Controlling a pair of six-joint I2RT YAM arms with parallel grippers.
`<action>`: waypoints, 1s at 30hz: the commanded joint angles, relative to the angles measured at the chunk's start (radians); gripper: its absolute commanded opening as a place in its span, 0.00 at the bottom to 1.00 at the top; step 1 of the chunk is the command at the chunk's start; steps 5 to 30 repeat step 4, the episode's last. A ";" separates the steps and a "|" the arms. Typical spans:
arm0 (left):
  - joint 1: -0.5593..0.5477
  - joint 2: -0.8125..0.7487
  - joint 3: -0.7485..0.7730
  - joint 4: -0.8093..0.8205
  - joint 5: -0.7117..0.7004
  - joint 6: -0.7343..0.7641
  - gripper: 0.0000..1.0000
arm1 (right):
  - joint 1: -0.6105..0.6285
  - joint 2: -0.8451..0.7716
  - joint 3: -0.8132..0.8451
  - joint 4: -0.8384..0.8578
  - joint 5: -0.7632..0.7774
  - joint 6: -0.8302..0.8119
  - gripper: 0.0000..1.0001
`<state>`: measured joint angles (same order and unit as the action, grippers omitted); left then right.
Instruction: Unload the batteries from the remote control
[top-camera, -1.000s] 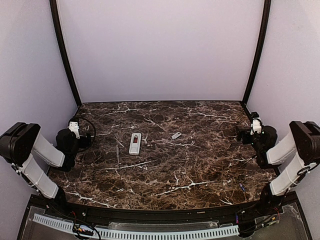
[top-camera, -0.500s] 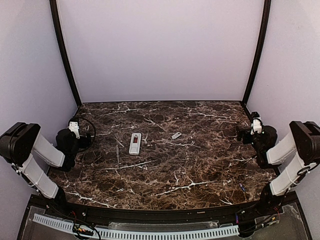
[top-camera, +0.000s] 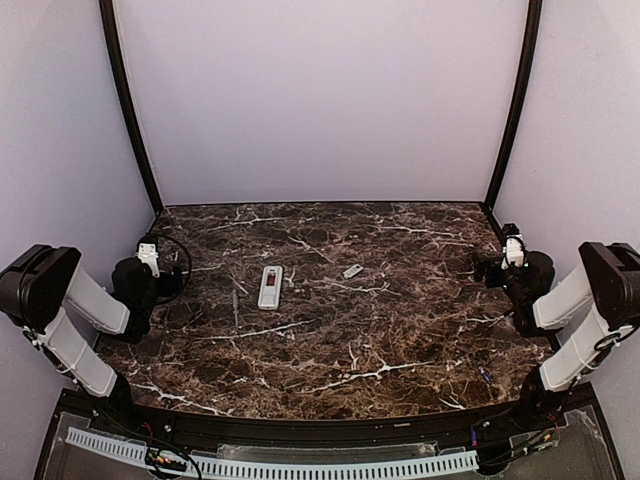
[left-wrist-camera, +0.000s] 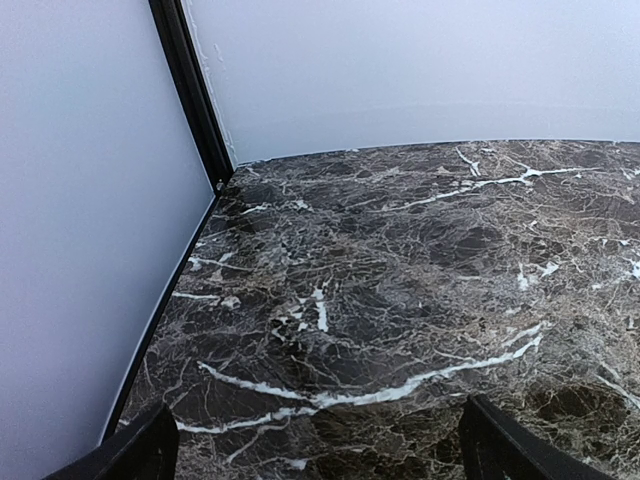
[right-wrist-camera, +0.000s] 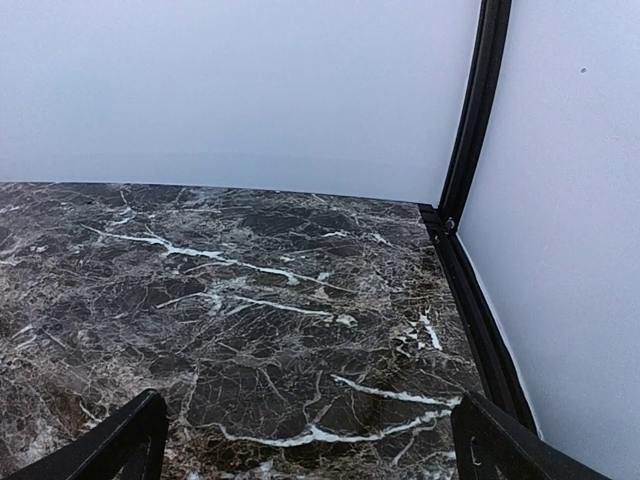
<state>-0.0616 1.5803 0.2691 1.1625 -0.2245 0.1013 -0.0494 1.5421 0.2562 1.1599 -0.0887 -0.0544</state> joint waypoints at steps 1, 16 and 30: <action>0.005 -0.003 0.009 0.012 -0.002 -0.002 0.99 | -0.006 0.006 0.014 0.028 0.006 0.005 0.98; 0.005 -0.003 0.009 0.012 -0.002 -0.001 0.99 | -0.006 0.006 0.014 0.028 0.006 0.005 0.98; 0.005 -0.003 0.009 0.012 -0.002 -0.001 0.99 | -0.006 0.006 0.014 0.028 0.006 0.005 0.98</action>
